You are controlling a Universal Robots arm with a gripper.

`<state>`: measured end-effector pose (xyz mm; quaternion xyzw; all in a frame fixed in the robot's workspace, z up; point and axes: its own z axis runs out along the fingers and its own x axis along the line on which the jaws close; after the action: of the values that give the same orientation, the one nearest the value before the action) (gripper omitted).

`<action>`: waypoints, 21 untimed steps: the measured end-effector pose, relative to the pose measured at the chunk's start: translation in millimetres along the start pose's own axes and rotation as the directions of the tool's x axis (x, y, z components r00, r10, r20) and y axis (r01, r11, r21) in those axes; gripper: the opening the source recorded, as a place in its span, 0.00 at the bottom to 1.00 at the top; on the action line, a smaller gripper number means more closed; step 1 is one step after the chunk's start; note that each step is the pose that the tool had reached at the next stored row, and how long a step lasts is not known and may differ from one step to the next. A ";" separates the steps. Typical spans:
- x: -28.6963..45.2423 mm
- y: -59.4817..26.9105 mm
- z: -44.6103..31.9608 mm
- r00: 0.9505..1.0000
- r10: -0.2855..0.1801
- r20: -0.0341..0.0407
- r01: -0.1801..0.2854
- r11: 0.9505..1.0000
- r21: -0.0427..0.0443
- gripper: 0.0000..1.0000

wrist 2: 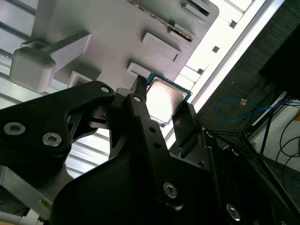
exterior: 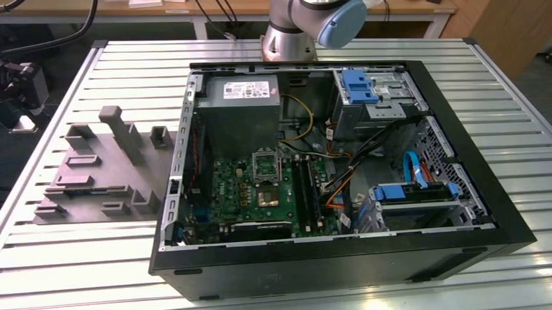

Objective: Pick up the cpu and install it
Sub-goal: 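Pick up the cpu and move it towards the insertion slot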

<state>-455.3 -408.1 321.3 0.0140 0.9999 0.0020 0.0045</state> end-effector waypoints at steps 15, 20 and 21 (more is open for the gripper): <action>-0.1 0.1 -5.1 1.000 0.000 0.000 0.000 1.000 0.013 0.47; 0.0 0.0 -6.7 1.000 0.000 0.000 0.000 1.000 0.013 0.47; -0.1 0.0 -7.2 1.000 0.000 0.000 0.000 1.000 0.013 0.47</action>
<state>-455.3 -408.1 328.4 0.0140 0.9999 -0.0045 0.0045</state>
